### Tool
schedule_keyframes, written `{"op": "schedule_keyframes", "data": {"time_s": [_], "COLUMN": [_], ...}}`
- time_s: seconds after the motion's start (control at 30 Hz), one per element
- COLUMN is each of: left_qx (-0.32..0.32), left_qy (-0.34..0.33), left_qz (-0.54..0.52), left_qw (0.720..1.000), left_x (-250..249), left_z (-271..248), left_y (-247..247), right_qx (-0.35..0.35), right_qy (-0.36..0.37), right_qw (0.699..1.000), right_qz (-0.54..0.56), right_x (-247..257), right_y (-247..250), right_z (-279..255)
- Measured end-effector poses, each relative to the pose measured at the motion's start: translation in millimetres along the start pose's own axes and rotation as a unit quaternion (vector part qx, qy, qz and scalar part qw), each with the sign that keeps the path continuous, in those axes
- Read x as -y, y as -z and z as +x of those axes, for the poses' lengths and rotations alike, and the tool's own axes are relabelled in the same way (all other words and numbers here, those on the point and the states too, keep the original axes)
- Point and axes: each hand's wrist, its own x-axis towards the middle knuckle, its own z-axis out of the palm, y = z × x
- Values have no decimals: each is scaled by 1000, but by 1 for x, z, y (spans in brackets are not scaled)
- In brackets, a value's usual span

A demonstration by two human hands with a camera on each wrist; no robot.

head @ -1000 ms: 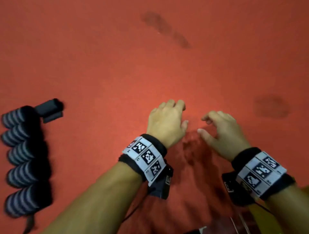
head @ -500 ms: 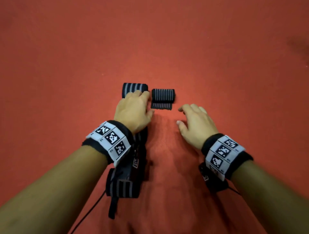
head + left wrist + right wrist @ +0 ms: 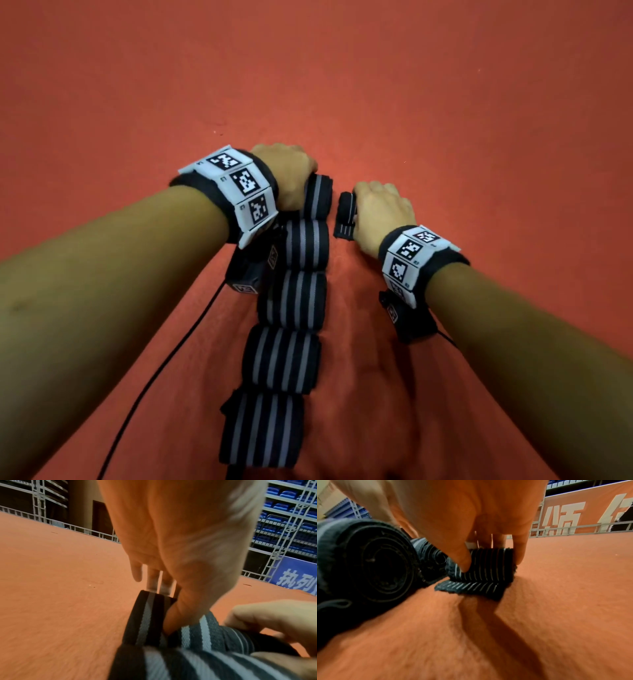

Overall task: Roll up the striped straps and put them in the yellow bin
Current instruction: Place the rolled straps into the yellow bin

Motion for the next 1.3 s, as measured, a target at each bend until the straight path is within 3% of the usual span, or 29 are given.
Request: {"op": "schedule_keyframes", "data": {"time_s": [0.23,0.33,0.47,0.6,0.77,0.97,1.13,1.3], "left_qx": [60,23,-61,-111,-103,-64,-29,24], "left_qy": [35,39,-11,-60,-166,-288,-404,-515], "left_qz": [-85,-62,24,24,24,47,73,116], "left_qw": [994,997,998,992,981,954,912,849], "left_x": [1,-2,-17,-68,-192,-382,-550,-709], "left_z": [7,1,-13,-35,-53,-71,-104,-158], "left_y": [-3,-6,9,34,47,22,-23,-81], "right_qx": [24,-11,-42,-67,-73,-133,-140,-163], "right_qy": [3,0,-22,-50,-129,-280,-378,-466], "right_qw": [1000,1000,997,993,980,921,866,808], "right_qz": [10,21,53,79,131,235,296,323], "right_x": [4,2,-14,-60,-151,-275,-369,-422], "right_y": [2,-3,-1,19,29,10,-36,-98], "right_z": [2,-6,-28,-72,-164,-319,-474,-631]}}
